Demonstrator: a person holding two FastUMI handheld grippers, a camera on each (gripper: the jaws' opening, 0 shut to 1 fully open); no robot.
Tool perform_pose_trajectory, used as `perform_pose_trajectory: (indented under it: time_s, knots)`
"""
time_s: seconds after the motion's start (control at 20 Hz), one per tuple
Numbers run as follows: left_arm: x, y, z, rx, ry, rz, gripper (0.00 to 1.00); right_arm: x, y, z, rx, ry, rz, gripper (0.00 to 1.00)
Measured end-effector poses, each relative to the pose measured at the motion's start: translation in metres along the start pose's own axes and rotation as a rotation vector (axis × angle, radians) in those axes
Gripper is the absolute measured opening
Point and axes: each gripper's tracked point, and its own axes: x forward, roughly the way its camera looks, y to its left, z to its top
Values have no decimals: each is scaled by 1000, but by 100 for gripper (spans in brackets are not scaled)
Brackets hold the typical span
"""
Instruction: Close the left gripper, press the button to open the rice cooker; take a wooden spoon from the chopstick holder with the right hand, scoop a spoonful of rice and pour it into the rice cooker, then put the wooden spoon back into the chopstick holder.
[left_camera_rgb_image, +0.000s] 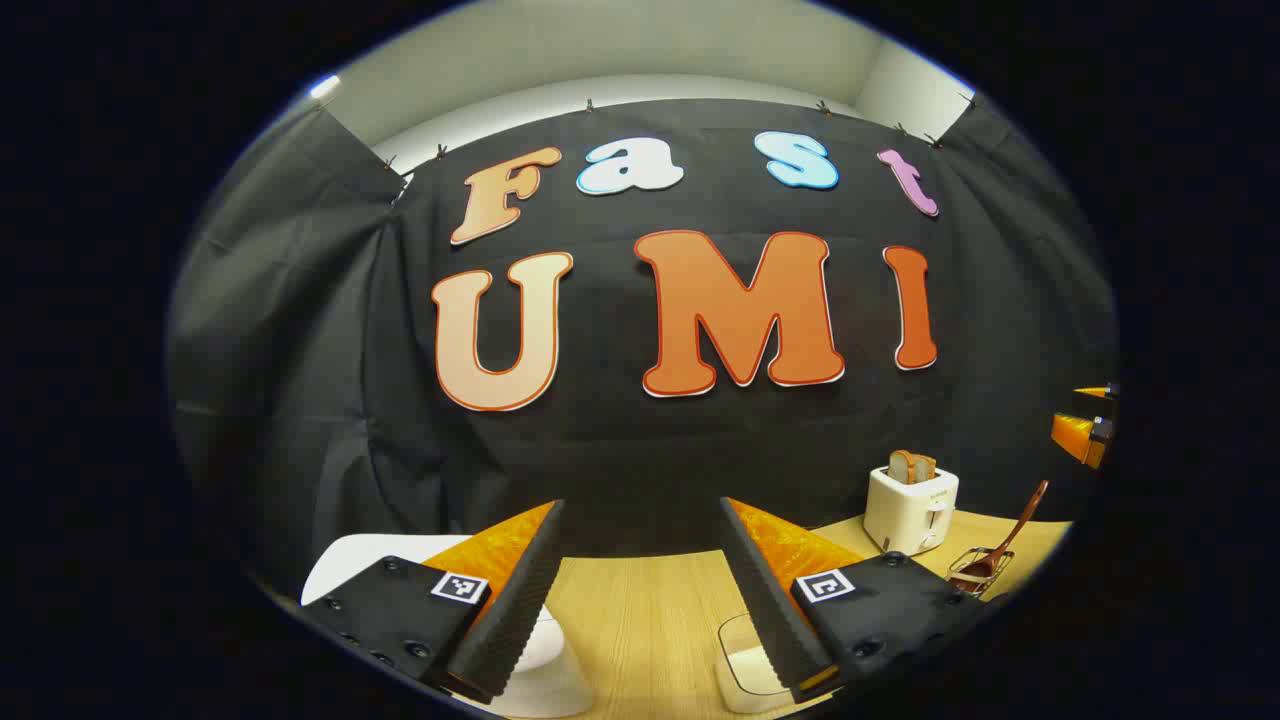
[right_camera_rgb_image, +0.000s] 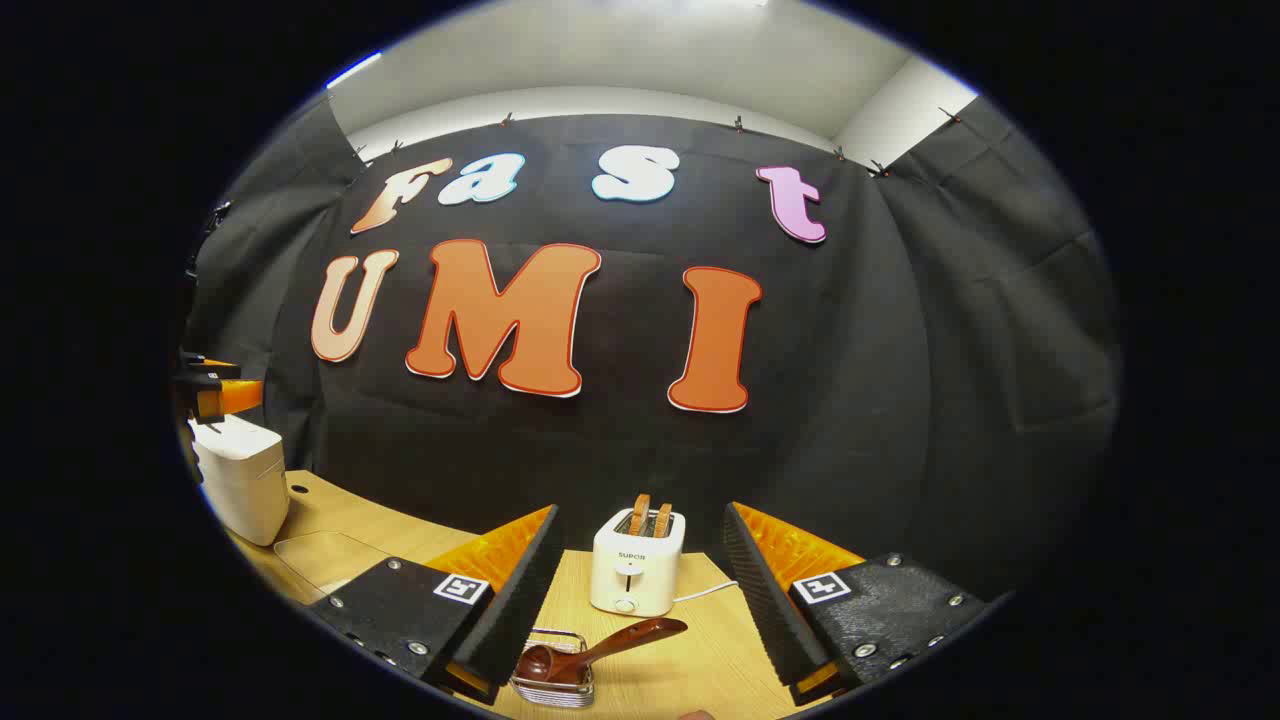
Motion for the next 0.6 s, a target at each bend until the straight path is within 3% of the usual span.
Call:
perform_pose_trajectory:
  time_s: [0.4,0.6]
  knots:
    - [1,9,-6,-11,27,11,96,-4,4,-12,-12,35,11,94]
    - [0,22,-13,-16,64,32,97,-10,11,-20,-5,50,52,96]
